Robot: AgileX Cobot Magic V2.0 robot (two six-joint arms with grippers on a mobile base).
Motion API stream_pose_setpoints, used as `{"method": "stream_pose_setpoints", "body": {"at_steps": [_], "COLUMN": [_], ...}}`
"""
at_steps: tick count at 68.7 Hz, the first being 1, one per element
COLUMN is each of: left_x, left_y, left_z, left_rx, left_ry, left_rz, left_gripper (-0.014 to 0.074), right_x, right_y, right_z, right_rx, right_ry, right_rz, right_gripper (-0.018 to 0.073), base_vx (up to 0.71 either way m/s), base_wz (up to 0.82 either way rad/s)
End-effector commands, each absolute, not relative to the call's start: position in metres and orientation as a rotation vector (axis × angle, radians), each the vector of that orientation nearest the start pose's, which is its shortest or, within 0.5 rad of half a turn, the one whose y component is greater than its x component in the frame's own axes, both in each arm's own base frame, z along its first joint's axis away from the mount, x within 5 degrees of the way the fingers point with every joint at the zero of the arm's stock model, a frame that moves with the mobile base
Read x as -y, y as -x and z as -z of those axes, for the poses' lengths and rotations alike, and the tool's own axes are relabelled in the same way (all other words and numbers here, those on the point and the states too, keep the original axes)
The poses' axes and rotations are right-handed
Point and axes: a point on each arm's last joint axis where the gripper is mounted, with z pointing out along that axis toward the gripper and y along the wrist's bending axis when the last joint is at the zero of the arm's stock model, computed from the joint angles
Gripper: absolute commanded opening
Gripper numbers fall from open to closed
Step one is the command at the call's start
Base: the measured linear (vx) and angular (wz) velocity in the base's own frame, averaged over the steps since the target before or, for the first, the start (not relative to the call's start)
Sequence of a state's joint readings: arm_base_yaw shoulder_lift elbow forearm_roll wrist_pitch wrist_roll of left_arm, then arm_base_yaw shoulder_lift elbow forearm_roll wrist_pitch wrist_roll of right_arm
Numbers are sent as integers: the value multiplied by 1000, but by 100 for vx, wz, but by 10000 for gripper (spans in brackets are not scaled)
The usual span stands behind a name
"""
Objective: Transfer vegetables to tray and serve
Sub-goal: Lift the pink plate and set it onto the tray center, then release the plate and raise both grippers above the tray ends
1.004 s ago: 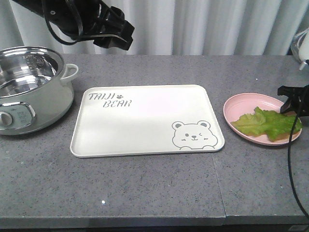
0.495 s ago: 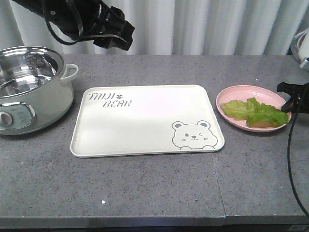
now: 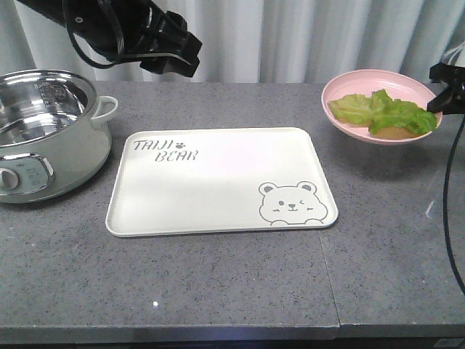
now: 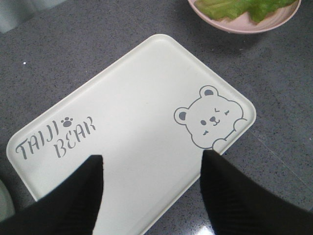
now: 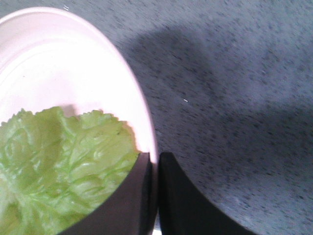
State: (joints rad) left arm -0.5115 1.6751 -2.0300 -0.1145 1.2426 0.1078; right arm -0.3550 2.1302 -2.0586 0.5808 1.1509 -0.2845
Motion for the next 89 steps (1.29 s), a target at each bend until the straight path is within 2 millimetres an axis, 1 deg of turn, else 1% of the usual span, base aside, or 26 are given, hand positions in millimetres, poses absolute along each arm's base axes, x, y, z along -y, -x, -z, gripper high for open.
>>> {"method": "stream_pose_setpoints", "body": {"at_steps": [1,8,14,21,22,28,32,38,45,52,60,69,74,81,89], "left_x": [174,173,173,172,172,170,168,168,168,168,164,160,159,158,158], "left_y": [-288,-287,-287,-286,-286,-286,-287,-287,-287,-287,-289,-291,-292,-292,-292], "left_z": [-485,-485,-484,-483,-483,-481,-481,-481,-481,-481,-481,-481,-481,-481,-481], "left_rx": [-2175,-2180,-2188,-2206,-2208,-2226,-2231,-2231,-2231,-2231,-2232,-2234,-2232,-2232,-2232], "left_ry": [-696,-698,-701,-708,-708,-711,-710,-709,-709,-708,-691,-665,-661,-661,-660], "left_rz": [372,370,369,358,353,319,299,297,297,289,235,176,150,147,143], "left_gripper": [428,428,428,426,424,414,406,393,383,375,375,375,375,375,375], "right_x": [107,88,62,25,16,-16,-42,-71,-103,-125,-142,-153,-153,-153,-153], "right_y": [-450,-453,-458,-463,-463,-465,-465,-465,-467,-470,-476,-478,-480,-480,-479], "right_z": [-345,-345,-345,-346,-346,-347,-348,-346,-332,-312,-289,-271,-267,-266,-266], "right_rx": [-2354,-2363,-2371,-2374,-2374,-2364,-2353,-2341,-2365,-2410,-2455,-2491,-2494,-2489,-2491], "right_ry": [-205,-155,-88,4,23,97,155,206,255,304,324,344,347,371,402], "right_rz": [-613,-646,-669,-699,-706,-729,-741,-751,-777,-776,-751,-759,-748,-734,-728], "right_gripper": [-4,-4,-4,-4,-4,-4,-4,-4,-4,-4,-4,-1,6,35,114], "base_vx": [0,0,0,0,0,0,0,0,0,0,0,0,0,0,0], "base_wz": [0,0,0,0,0,0,0,0,0,0,0,0,0,0,0]}}
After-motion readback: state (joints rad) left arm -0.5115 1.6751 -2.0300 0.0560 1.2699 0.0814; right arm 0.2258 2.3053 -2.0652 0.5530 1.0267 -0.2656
